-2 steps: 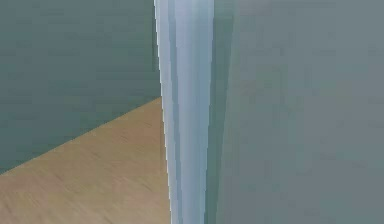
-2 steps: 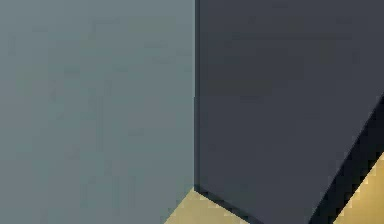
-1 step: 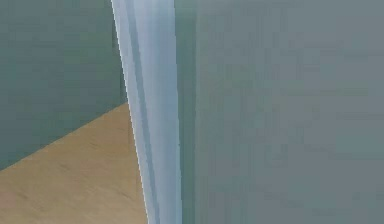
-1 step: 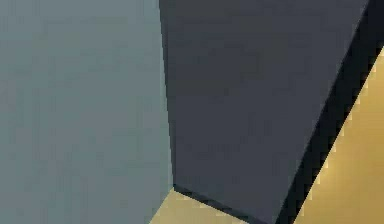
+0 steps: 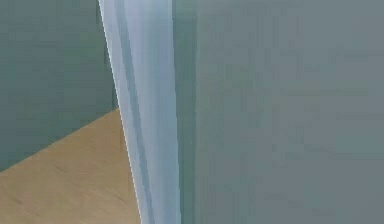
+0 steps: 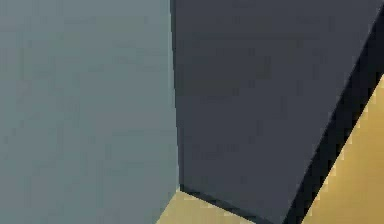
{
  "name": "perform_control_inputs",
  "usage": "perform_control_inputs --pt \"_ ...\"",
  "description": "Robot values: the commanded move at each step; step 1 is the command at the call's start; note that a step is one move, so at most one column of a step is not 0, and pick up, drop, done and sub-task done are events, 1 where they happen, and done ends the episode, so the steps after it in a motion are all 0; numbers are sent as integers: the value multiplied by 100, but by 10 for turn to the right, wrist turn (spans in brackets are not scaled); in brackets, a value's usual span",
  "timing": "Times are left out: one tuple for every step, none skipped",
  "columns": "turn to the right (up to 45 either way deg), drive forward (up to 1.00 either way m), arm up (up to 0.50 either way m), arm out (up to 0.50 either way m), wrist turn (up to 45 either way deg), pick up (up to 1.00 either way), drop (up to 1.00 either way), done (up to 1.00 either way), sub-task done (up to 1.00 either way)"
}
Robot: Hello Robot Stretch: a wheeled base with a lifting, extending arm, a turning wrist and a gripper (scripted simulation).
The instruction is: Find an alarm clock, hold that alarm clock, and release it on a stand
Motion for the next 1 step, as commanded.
perform_control_inputs --pt "-450 0 0 0 0 0 0 0 0"
